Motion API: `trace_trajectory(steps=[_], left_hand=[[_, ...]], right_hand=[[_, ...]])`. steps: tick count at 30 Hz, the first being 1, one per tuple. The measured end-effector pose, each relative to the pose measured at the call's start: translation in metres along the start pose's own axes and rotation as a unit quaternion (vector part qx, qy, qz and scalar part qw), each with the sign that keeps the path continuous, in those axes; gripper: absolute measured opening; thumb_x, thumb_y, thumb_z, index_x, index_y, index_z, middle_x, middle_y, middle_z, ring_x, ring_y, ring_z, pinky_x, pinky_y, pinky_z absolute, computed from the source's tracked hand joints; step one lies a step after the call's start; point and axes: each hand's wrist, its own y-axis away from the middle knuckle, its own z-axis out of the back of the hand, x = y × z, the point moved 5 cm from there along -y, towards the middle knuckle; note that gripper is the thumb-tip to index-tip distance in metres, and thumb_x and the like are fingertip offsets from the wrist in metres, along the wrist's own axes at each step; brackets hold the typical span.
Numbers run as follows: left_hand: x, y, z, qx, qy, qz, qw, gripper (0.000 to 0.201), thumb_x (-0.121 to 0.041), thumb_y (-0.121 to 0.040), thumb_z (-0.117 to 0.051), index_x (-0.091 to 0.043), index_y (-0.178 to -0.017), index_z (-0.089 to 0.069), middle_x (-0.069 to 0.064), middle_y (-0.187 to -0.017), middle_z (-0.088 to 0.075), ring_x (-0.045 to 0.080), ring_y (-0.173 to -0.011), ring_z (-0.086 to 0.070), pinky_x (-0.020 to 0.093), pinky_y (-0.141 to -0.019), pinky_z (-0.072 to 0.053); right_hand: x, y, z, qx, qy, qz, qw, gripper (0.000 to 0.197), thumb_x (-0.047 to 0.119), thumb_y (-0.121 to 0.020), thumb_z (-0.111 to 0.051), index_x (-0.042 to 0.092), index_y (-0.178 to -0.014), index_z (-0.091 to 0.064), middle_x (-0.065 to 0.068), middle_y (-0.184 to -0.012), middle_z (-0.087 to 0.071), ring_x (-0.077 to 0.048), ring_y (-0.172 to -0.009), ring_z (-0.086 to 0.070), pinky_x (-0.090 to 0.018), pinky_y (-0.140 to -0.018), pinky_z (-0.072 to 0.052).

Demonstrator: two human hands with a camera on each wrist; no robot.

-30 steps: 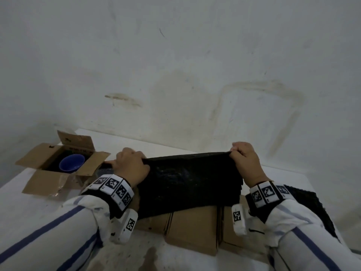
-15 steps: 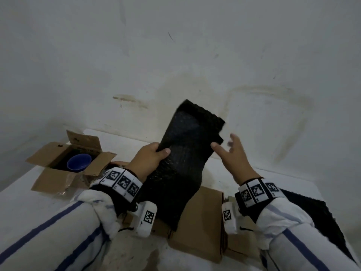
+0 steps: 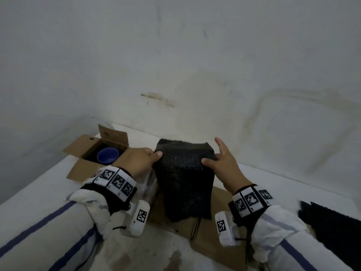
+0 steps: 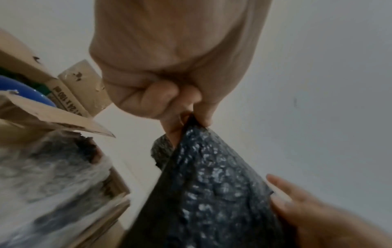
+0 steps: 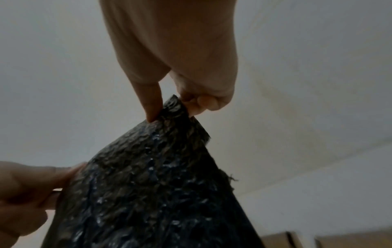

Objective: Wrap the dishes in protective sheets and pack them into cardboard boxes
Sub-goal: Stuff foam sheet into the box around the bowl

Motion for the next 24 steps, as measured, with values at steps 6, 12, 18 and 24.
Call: trace_trajectory(steps=[6,12,18,24], left_hand=[[-0.022,0.004,0.042,-0.067,0.308,-0.060,0.947,0.029,-0.032,-0.098,-0.048,-0.011,-0.078,-0.044,0.017,-0.097,-0.058,0.024,-0.079,-0.066,0.042,-0.077,-0.057],[0.019,0.001,0.076,-0.146,0.230,-0.058,0.961,0.024,-0.014,-0.090,-0.061,-0.020,-0.082,-0.039,0.013,-0.097,-0.056,0.028,-0.085,-0.062,0.032,-0.064,-0.059],[0.070,0.010,0.033,0.096,-0.083,-0.085,0.988,0.040,0.001,-0.088,-0.053,-0.018,-0.123,-0.052,-0.003,-0.114,-0.052,0.010,-0.085,-0.056,0.007,-0.063,-0.048],[0.097,0.010,0.012,0.208,-0.205,-0.038,0.956,0.052,-0.007,-0.094,-0.048,-0.014,-0.145,-0.037,0.009,-0.142,-0.043,0.026,-0.122,-0.052,0.025,-0.091,-0.044]], right_hand=[[0.062,-0.005,-0.023,-0.074,0.116,0.154,0.979,0.050,0.016,-0.090,-0.060,0.029,-0.136,-0.046,0.005,-0.134,-0.052,-0.019,-0.123,-0.050,-0.035,-0.102,-0.045],[0.058,-0.009,-0.075,-0.019,0.131,0.144,0.981,0.031,0.016,-0.084,-0.066,0.023,-0.114,-0.063,0.001,-0.104,-0.062,-0.021,-0.093,-0.062,-0.035,-0.088,-0.053],[-0.015,0.003,-0.136,0.224,0.260,-0.048,0.938,0.049,0.016,-0.076,-0.067,0.026,-0.123,-0.059,0.000,-0.113,-0.060,-0.018,-0.097,-0.061,-0.036,-0.088,-0.055],[-0.020,0.014,-0.164,0.256,0.348,-0.091,0.897,0.048,0.013,-0.083,-0.057,0.017,-0.131,-0.055,-0.008,-0.127,-0.058,-0.020,-0.088,-0.062,-0.024,-0.063,-0.049]])
